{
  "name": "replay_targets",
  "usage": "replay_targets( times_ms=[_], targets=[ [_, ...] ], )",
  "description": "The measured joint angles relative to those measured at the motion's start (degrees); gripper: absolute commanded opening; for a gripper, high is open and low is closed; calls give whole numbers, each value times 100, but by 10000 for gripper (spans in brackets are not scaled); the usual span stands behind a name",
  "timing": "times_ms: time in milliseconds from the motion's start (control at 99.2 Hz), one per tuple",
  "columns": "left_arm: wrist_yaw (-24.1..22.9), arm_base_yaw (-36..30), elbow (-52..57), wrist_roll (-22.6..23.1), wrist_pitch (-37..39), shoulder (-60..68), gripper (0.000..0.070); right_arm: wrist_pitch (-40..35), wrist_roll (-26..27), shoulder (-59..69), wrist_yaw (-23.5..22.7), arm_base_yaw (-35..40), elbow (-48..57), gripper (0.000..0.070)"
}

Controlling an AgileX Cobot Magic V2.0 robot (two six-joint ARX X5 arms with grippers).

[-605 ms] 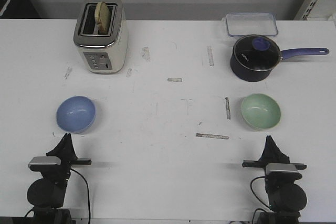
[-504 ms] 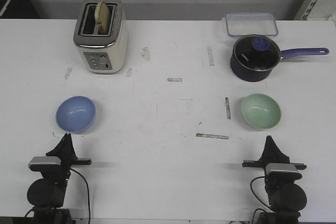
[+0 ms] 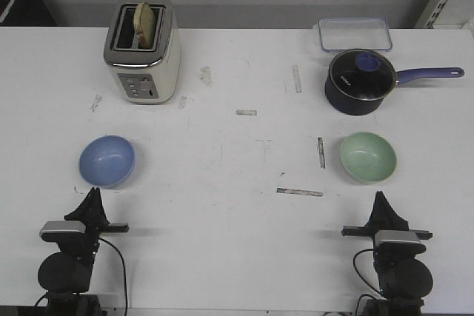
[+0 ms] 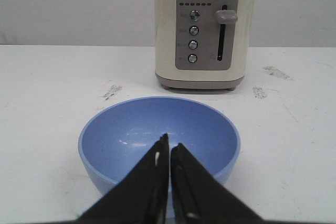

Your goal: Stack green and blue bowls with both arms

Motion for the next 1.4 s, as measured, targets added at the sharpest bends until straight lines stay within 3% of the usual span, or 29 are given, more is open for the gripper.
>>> replay_targets(
  times_ms=[444, 665, 857, 1049, 1119, 1260, 1402],
  targets=[
    [0, 0, 0, -37, 0, 0, 1, 20, 2, 0, 0, 0, 0, 0],
    [0, 0, 0, -39, 13, 0, 1, 450, 81, 0, 2, 0, 131, 0],
    [0, 0, 0, -39, 50, 0, 1, 286, 94, 256, 20, 0, 1456, 0],
    [0, 0, 0, -39, 50, 0, 1, -896, 94, 1620, 24, 0, 3281, 2],
    [0, 0, 0, -39, 50, 0, 1, -1440, 94, 2258, 22, 0, 3950, 58],
    [0, 0, 0, -39, 50, 0, 1, -2610, 94, 3495, 4, 0, 5302, 354],
    [0, 0, 0, -39, 50, 0, 1, -3735, 72, 4625, 2, -13, 6286, 425]
  ],
)
